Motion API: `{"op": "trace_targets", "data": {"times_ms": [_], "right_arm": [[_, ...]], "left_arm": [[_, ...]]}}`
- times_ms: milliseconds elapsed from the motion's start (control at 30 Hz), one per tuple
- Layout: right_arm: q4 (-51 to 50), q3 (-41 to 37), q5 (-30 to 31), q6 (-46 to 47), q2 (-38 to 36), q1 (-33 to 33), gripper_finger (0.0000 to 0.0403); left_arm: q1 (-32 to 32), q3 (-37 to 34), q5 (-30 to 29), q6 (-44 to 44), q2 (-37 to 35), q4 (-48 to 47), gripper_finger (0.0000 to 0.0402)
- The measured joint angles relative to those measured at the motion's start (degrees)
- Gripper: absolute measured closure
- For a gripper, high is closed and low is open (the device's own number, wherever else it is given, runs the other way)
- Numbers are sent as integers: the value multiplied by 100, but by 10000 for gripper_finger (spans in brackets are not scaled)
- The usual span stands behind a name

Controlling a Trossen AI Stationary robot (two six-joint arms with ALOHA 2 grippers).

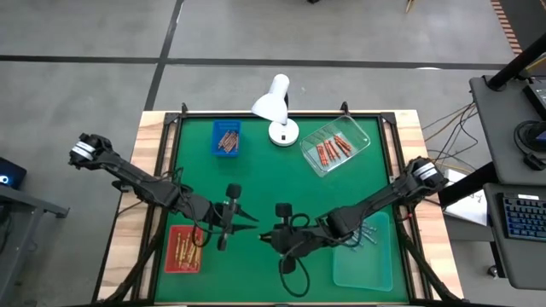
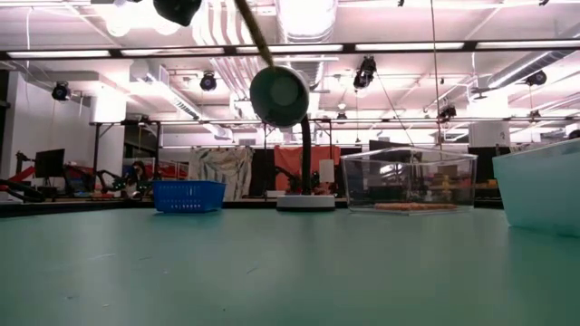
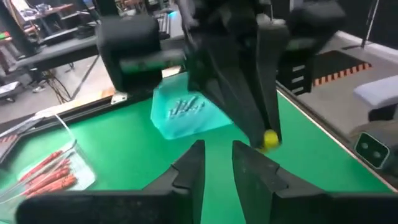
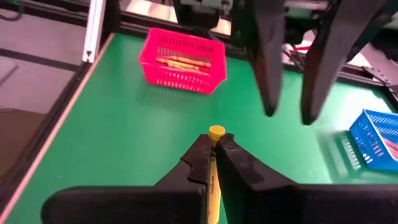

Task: Sort crayons
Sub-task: Put the yellow crayon into the red bin

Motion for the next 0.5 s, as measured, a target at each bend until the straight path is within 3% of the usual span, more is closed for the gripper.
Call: {"op": "trace_targets", "data": {"times_ms": [233, 500], "right_arm": [[345, -72, 8, -445, -282, 199, 391], [1231, -72, 1, -1350, -284, 111, 391]], "left_arm": [[-11, -33, 546, -112, 47, 3, 292], [-15, -35, 591, 214, 692, 1012, 248]]}}
